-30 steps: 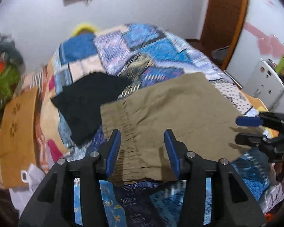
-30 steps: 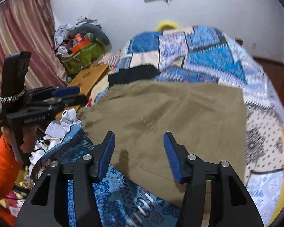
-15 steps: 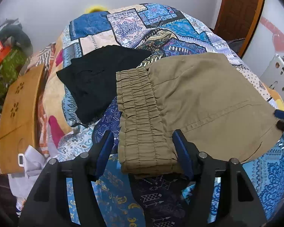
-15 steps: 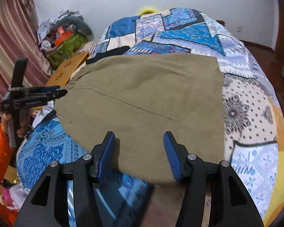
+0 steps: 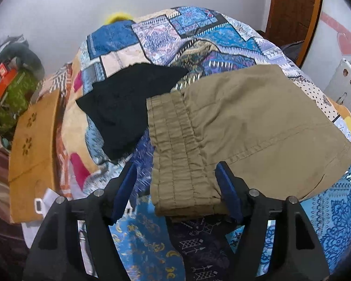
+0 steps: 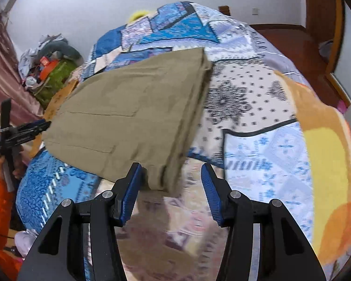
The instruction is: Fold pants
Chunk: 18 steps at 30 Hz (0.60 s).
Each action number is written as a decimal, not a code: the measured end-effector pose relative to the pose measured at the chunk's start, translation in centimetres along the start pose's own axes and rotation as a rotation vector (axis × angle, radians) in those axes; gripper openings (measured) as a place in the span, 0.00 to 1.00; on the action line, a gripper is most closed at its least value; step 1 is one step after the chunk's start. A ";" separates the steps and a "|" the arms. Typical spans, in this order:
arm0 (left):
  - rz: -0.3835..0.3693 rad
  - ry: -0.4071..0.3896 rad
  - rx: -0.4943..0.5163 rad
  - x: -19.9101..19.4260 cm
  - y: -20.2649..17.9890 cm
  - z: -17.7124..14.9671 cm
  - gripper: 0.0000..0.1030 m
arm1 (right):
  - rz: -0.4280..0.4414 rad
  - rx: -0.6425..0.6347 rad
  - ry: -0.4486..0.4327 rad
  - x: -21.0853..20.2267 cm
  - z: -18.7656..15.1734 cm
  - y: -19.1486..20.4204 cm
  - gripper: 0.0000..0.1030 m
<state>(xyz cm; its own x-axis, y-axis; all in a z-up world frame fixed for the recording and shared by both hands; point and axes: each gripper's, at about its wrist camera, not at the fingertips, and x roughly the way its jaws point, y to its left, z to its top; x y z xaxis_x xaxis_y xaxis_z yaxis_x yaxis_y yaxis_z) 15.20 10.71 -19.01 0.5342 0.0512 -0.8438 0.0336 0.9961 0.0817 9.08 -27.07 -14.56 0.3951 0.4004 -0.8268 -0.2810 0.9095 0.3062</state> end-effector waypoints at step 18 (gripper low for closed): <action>0.001 0.030 -0.135 6.2 3.9 9.6 0.82 | -0.008 -0.091 -0.090 6.7 13.3 -0.5 0.60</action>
<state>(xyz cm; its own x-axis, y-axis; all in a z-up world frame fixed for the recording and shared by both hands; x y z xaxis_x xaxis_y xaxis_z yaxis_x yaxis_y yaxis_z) 26.76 14.18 -18.82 0.5088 0.0524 -0.8593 -0.0819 0.9966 0.0123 23.53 -23.35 -14.01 0.4736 0.4057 -0.7818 -0.3543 0.9004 0.2526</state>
